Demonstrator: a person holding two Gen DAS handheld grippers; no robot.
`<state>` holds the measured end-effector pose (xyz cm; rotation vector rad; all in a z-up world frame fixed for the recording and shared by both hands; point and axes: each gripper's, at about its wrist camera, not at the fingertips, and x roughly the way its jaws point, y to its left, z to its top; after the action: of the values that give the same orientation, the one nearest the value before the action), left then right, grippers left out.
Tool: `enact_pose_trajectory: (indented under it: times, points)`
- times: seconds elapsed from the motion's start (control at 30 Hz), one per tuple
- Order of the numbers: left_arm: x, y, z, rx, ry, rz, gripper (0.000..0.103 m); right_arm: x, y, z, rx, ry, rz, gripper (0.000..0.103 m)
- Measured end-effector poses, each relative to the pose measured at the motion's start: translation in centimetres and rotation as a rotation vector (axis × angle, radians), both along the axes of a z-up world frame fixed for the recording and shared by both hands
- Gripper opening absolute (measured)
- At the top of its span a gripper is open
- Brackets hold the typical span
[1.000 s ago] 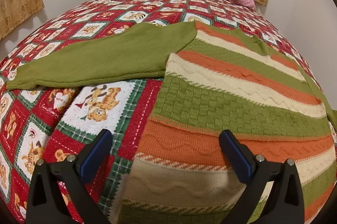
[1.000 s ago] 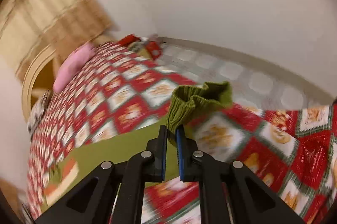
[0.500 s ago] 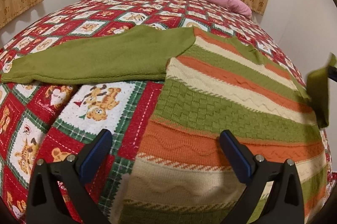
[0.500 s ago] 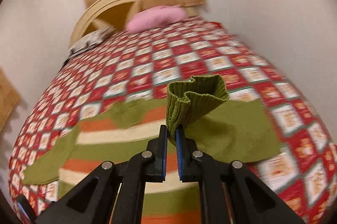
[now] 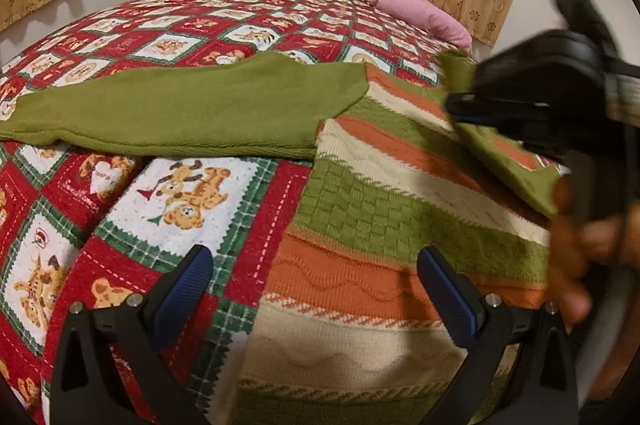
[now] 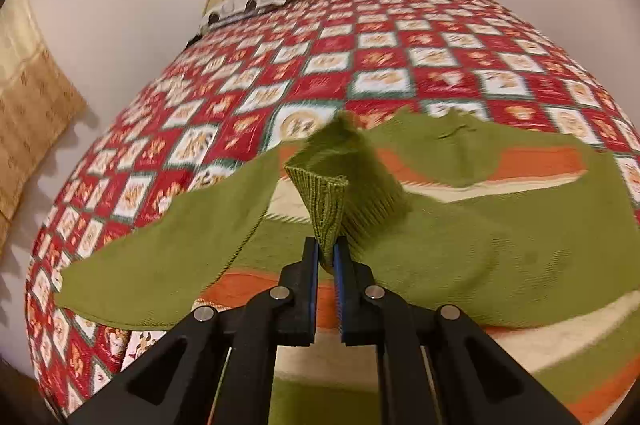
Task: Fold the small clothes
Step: 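Carry the sleeve across the sweater body with the right tool and release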
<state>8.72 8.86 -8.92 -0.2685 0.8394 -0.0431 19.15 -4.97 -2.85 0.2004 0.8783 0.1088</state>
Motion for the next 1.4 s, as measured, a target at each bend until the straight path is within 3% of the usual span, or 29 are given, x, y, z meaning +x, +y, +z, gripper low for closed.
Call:
enact_pose_trajectory:
  times: [0.13,0.27,0.33,0.43,0.53,0.63,0.7,0.77,0.83,0.9,0.97,1.03,1.17,1.23,1.27,1.33,1.4]
  points:
    - [0.0,0.6,-0.1,-0.037,-0.008,0.014,0.103,1.2,0.6,-1.8,0.063,0.035,0.082,0.011]
    - [0.0,0.6,-0.1,-0.04,-0.007,0.013,0.103,1.9,0.3,-3.4,0.245,0.131,0.214,0.013]
    - [0.0,0.6,-0.1,-0.04,-0.008,0.013,0.103,1.4,-0.4,-2.7,0.315,0.109,0.257,0.013]
    - [0.0,0.7,-0.1,-0.038,-0.007,0.013,0.103,0.5,-2.4,-1.0,0.272,0.004,0.176,0.013]
    - [0.0,0.8,-0.2,-0.045,-0.011,0.016,0.103,1.1,-3.0,-1.8,0.222,0.015,0.118,0.013]
    - [0.1,0.9,-0.2,-0.055,-0.012,0.019,0.103,2.6,-0.7,-5.6,0.242,0.14,0.217,0.014]
    - [0.0,1.0,-0.2,-0.058,-0.014,0.021,0.103,1.8,-0.2,-5.9,0.242,0.053,0.231,0.016]
    - [0.1,1.0,-0.2,-0.056,-0.014,0.022,0.103,1.7,-0.1,-5.4,0.215,0.069,0.244,0.016]
    - [0.0,0.9,-0.2,-0.053,-0.014,0.023,0.103,0.9,-1.4,-3.8,0.211,0.083,0.21,0.015]
    - [-0.1,0.8,-0.2,-0.049,-0.013,0.023,0.103,-0.9,-4.1,-1.7,0.203,0.008,0.167,0.015]
    - [-0.1,0.8,-0.2,-0.047,-0.012,0.023,0.103,-3.2,-7.8,0.3,0.089,-0.072,0.07,0.015]
    - [0.0,0.7,-0.2,-0.04,-0.01,0.023,0.103,-4.5,-11.0,0.8,-0.008,-0.087,-0.021,0.015]
    - [0.0,0.5,-0.2,-0.027,-0.005,0.024,0.103,-6.0,-18.0,-1.1,-0.14,0.012,-0.209,0.015]
    - [0.0,0.5,-0.2,-0.025,-0.003,0.024,0.103,-6.8,-21.3,-3.4,-0.196,0.101,-0.315,0.015]
    - [0.0,0.4,-0.2,-0.024,-0.002,0.025,0.103,-7.1,-22.9,-4.8,-0.184,0.151,-0.354,0.015]
    - [0.1,0.3,-0.2,-0.014,0.004,0.024,0.103,-8.4,-24.4,-5.1,-0.076,0.055,-0.351,0.018]
    - [0.2,0.1,-0.2,-0.002,0.011,0.023,0.103,-8.6,-25.1,-5.3,-0.023,0.034,-0.353,0.018]
